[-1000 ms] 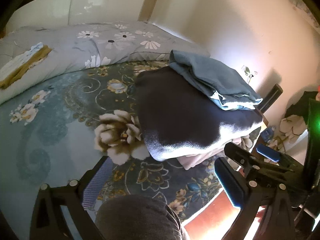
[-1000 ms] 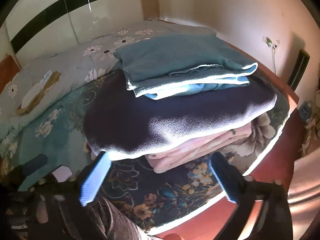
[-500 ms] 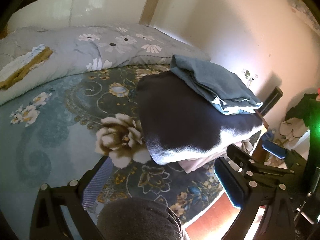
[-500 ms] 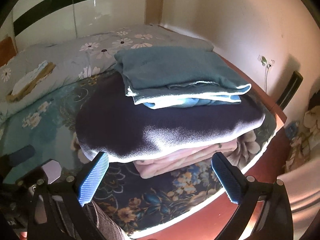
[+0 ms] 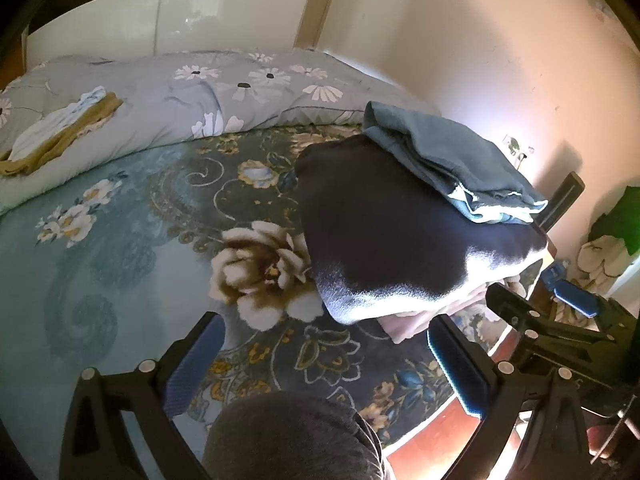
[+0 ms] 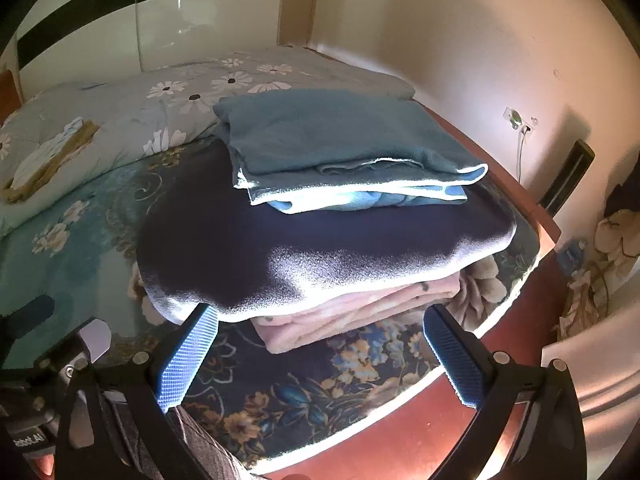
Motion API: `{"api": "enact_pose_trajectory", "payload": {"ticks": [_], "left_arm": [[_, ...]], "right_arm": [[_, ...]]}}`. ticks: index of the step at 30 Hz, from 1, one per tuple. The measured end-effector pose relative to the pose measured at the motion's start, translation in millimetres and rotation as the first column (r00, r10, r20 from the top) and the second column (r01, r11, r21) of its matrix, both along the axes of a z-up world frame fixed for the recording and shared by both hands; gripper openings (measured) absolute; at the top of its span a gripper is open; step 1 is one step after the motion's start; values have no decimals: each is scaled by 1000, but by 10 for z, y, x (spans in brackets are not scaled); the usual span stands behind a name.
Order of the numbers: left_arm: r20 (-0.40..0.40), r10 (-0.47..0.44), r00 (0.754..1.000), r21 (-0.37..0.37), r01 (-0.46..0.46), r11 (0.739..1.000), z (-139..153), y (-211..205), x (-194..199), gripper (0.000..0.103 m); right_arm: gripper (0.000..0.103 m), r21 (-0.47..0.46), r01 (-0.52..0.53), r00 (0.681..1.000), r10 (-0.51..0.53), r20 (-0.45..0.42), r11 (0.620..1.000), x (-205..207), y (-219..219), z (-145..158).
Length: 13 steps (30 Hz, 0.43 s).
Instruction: Fold clothes
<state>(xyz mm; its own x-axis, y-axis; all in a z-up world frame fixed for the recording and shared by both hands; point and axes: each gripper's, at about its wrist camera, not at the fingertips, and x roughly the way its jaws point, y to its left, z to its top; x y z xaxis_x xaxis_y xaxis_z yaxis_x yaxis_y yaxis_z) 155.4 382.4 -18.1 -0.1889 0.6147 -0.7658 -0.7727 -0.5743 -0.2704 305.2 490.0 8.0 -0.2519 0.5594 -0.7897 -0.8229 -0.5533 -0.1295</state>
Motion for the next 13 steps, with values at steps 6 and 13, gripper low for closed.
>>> {"api": "enact_pose_trajectory", "payload": {"ticks": [6, 13], "left_arm": [[-38, 14, 999, 0, -14, 1000, 12, -18, 49, 103], [-50, 28, 998, 1, -28, 1000, 23, -26, 41, 103]], "right_arm": [[103, -4, 0, 1000, 0, 1, 1000, -3, -6, -7], [103, -5, -1, 1000, 1, 1, 1000, -1, -14, -2]]}}
